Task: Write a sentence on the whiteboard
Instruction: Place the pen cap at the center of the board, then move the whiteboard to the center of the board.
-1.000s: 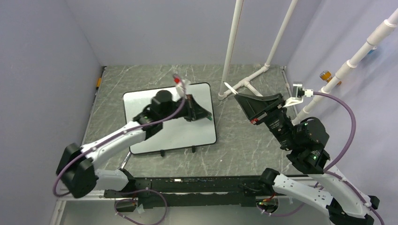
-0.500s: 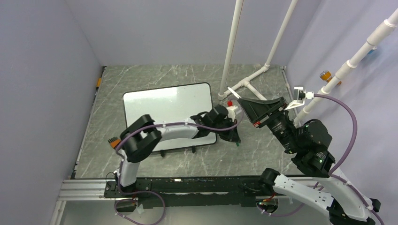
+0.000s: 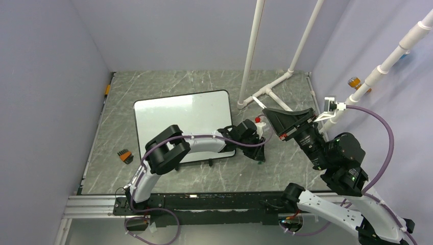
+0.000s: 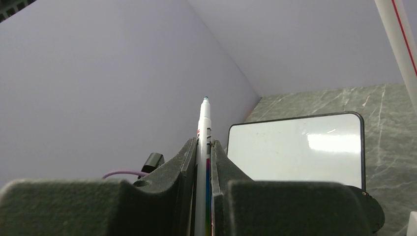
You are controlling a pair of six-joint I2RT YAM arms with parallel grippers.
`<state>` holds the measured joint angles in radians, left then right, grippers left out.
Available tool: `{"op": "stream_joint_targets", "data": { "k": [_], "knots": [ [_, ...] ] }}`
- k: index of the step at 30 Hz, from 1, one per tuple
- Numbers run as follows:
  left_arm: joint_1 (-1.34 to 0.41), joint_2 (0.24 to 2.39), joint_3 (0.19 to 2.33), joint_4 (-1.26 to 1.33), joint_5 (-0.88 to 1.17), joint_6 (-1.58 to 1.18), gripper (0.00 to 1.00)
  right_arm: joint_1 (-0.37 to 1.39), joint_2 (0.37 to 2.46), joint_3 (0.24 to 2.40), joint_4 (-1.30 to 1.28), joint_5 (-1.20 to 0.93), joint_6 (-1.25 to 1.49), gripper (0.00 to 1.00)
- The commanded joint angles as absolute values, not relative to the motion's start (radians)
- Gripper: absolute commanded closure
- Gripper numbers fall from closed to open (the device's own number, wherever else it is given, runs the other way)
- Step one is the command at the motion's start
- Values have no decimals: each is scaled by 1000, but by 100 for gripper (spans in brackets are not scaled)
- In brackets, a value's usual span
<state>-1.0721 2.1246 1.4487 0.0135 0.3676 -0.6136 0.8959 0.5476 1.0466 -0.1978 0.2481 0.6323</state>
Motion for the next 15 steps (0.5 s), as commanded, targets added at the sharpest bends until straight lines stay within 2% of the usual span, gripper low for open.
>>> {"op": "stream_joint_targets", "data": {
  "k": [1,5,7,15],
  "knots": [
    [-1080,2105,1473,31,357,-583,59,894,546,1075,-217,258,636,100],
    [-1080,2077,1466,31,359,-567,39,894,545,1096,-249,264,636,100],
    [-1080,2048,1454,35,360,-558,33,894,538,1097,-261,269,639,100],
    [-1078,1826,1411,-92,301,-429,24,895,540,1118,-284,278,636,100]
  ]
}}
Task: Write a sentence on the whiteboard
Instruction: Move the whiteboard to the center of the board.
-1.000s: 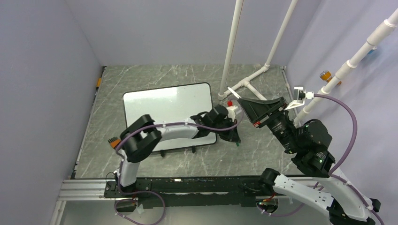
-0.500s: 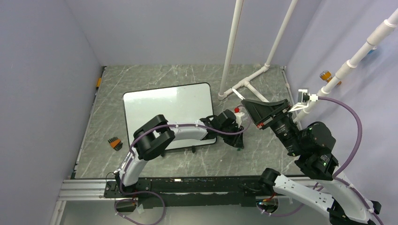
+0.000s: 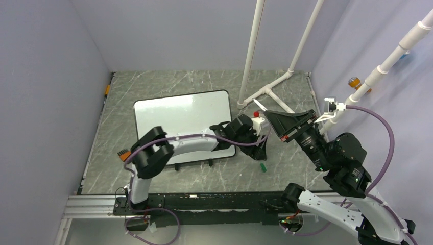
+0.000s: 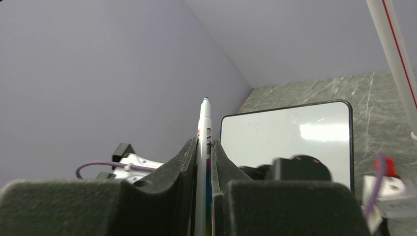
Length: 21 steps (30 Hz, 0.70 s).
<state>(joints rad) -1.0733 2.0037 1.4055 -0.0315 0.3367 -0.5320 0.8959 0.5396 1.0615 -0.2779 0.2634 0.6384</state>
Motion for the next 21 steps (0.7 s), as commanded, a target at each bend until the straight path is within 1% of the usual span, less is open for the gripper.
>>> {"op": "stream_joint_targets", "data": {
  "k": [1,6,9,14,16,17,21],
  "knots": [
    [-1077,1797,1413,-131,293,-401,24,894,543,1125,-288,277,631,100],
    [-1054,1613,1415,-327,217,-254,24,895,541,1130,-287,281,614,100],
    [-1005,1495,1390,-410,159,-206,24,894,532,1127,-285,293,607,100],
    [-852,1268,1271,-435,144,-117,22,894,533,1127,-298,299,601,100],
    [-779,1188,1239,-449,134,-75,15,895,533,1120,-294,300,603,100],
    [-734,1167,1239,-470,132,-61,11,895,532,1115,-291,299,604,100],
    [-539,1154,1274,-570,215,-30,10,894,540,1096,-273,289,609,100]
  ]
}}
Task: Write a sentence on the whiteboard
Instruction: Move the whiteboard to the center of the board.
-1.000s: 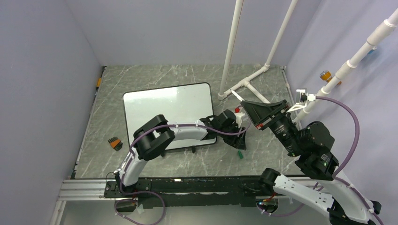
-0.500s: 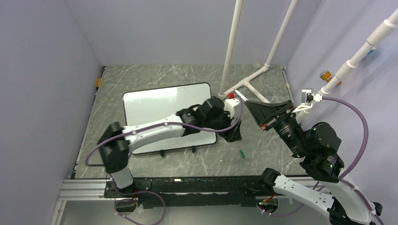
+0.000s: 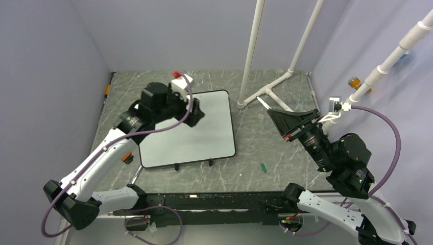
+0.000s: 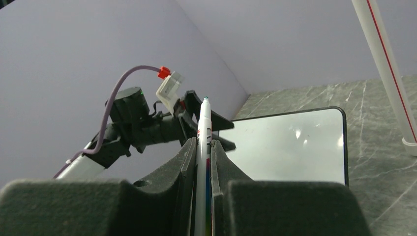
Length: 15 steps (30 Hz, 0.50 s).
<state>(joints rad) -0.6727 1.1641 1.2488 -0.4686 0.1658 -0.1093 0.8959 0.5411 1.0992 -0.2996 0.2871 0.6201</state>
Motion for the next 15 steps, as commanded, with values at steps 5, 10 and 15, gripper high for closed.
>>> {"op": "stream_joint_targets", "data": {
  "k": [5,10,15],
  "knots": [
    [-379,1183,1322,-593,269,-30,7,896,556,1077,-265,277,622,100],
    [-222,1282,1420,-618,335,-78,5,895,562,1065,-261,267,633,100],
    [-91,1386,1499,-621,393,-116,5,895,556,1049,-261,267,642,100]
  ]
}}
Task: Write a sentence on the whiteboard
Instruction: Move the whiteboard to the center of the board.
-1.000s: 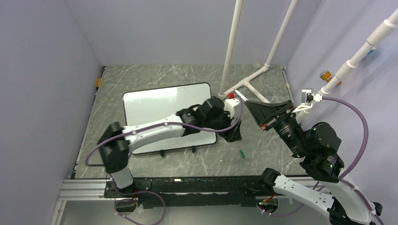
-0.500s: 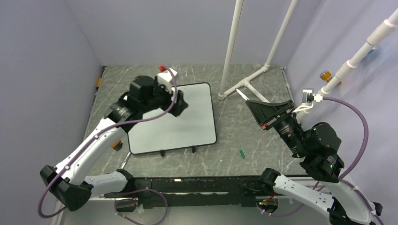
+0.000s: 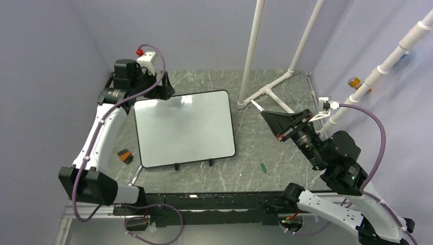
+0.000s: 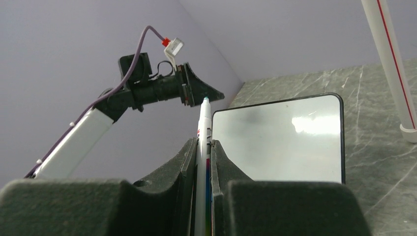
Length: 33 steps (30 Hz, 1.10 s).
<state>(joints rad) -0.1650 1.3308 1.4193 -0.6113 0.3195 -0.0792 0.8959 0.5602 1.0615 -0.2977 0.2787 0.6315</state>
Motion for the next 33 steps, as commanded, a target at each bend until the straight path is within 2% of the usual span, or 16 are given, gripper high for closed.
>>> {"op": "stream_joint_targets", "data": {
  "k": [1,15,33],
  "knots": [
    [-74,1408,1522,-635,387,-123,5,895,555,1045,-259,267,644,100],
    [103,1635,1644,-712,392,-213,9,895,559,1017,-249,252,668,100],
    [199,1575,1444,-669,441,-258,9,896,558,999,-241,234,682,100]
  ]
}}
